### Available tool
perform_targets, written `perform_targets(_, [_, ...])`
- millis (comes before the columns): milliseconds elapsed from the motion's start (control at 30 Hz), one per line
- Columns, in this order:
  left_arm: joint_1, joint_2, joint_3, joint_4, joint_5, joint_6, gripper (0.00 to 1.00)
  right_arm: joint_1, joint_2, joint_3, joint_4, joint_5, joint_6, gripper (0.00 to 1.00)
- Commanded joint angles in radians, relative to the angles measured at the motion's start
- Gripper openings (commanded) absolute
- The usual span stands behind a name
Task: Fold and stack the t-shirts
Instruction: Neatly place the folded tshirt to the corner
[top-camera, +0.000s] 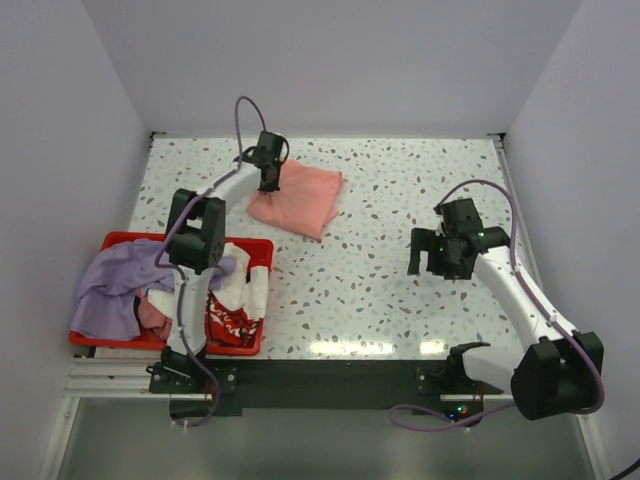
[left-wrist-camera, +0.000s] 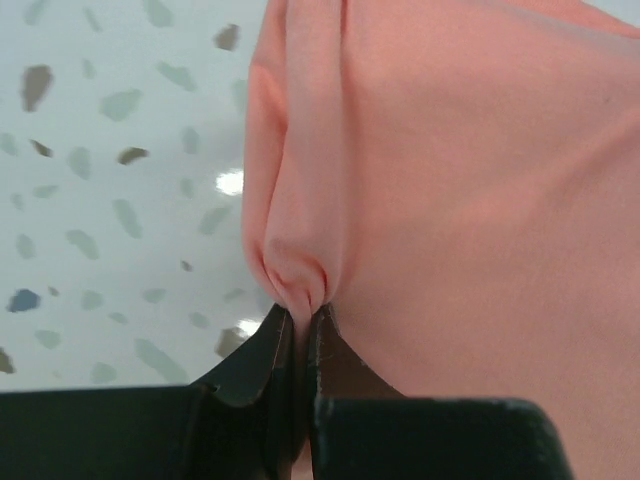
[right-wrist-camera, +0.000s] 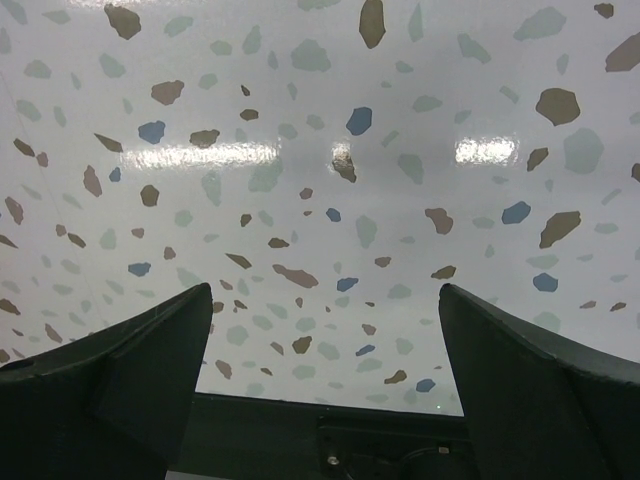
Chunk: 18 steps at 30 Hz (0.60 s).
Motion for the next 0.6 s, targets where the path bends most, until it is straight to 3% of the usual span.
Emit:
perform_targets(0, [0.082, -0.011, 0.062, 0.006, -0.025, 0.139, 0.0, -0.002, 0.02, 0.05, 0.019, 0.031, -0.01, 0.99])
perform_targets(567, [0.461, 0.236, 0.419, -0.039, -0.028, 0.203, 0.0, -0.002, 0.073, 0.148, -0.047, 0.11, 0.013, 0.99])
